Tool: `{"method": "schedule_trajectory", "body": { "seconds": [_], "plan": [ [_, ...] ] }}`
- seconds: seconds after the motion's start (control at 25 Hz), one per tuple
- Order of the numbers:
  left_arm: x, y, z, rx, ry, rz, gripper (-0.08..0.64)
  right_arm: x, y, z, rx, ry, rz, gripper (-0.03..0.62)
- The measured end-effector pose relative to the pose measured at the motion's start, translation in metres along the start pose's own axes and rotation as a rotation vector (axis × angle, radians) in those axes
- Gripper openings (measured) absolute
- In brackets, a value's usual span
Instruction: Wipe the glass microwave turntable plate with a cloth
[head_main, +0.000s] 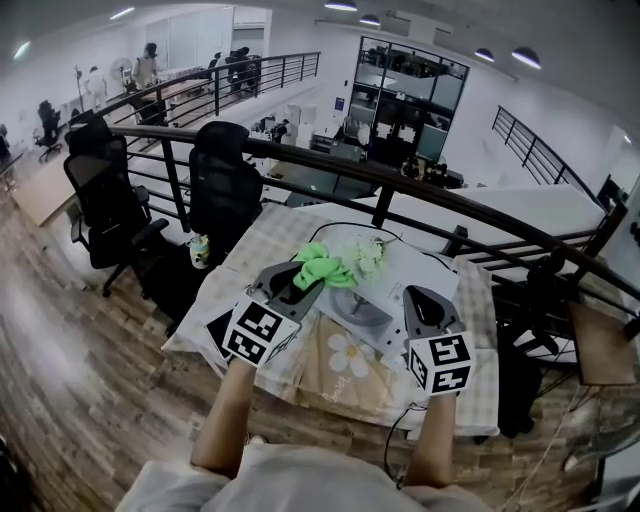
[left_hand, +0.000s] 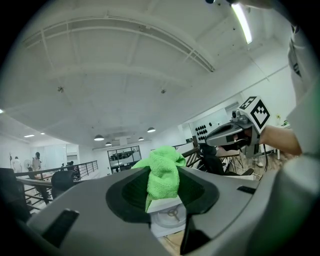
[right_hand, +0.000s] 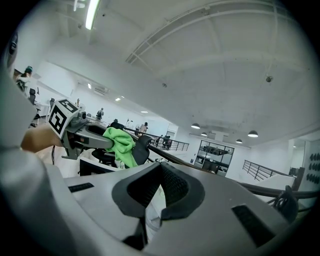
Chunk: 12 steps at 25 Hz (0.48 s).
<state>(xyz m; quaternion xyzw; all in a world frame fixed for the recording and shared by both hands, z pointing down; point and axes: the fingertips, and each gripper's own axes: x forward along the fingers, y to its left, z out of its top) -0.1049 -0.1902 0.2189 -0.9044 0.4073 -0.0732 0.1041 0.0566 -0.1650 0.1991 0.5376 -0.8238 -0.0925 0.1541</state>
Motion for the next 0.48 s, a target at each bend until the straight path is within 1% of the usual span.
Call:
{"method": "schedule_trajectory", "body": {
  "seconds": [0.48],
  "plan": [
    [0.0021, 0.0047, -0.0037, 0.0, 0.008, -0.002, 0.155, 0.0077, 0.0017, 0.0001, -0.008, 0.003, 0.0, 0.012]
  ]
}}
